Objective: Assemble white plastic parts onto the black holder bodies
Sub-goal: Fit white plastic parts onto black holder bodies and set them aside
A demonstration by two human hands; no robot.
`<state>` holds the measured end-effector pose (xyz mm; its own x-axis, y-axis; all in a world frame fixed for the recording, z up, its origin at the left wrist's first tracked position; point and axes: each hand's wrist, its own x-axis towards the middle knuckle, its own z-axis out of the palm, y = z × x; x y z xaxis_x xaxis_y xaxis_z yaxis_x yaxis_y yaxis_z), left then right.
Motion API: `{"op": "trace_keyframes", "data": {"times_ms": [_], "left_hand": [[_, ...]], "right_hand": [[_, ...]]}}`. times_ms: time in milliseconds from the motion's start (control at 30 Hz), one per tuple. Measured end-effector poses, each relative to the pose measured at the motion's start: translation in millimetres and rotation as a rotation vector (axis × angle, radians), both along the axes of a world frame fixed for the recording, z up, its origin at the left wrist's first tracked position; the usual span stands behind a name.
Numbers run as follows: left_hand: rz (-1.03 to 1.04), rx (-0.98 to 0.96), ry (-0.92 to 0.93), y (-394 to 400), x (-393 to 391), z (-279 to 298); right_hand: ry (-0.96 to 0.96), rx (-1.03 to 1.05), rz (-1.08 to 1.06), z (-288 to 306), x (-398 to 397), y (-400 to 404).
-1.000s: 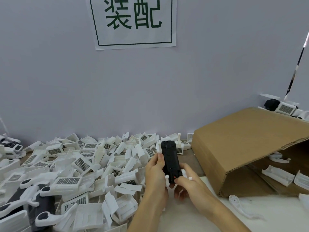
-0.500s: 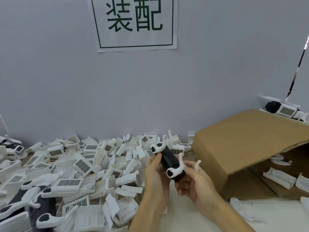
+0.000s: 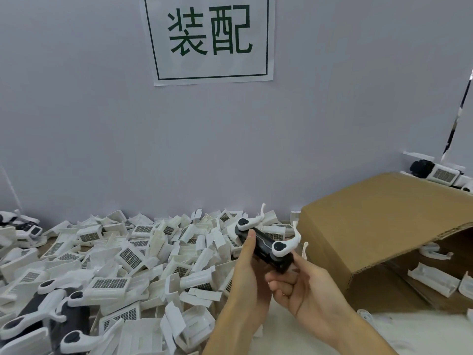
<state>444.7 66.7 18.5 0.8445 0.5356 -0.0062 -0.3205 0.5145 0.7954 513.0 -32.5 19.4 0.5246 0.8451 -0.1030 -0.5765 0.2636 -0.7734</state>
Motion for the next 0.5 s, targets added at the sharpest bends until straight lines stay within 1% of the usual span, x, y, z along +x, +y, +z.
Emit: {"op": "trace_keyframes", "data": {"times_ms": [100,233,300,367,433,500], "left_hand": [[-0.012,-0.004,-0.016,1,-1,-1],[0.112,0.037,0.025,3,-1,-2],[0.171,0.054,-0.037,5,0,-2],[0.232,0.039,-0.086,6,0,0],[0.282,-0.002,-0.072,6,1,0],[0.3,-0.043,-0.043,5,2,-1]], "right_hand": [[-0.019,-0.087,0.003,-2,-1,0],[-0.178,-0.172,-0.053,-4,-2,3],[-0.277,-0.192,-0.149,-2,-1,1],[-0.455,-0.254,-0.285,-4,1,-1],[-0.712,-0.335,-0.402,-8,2,-3],[-0.928,-0.35,-0.458,-12,1,-3]]}}
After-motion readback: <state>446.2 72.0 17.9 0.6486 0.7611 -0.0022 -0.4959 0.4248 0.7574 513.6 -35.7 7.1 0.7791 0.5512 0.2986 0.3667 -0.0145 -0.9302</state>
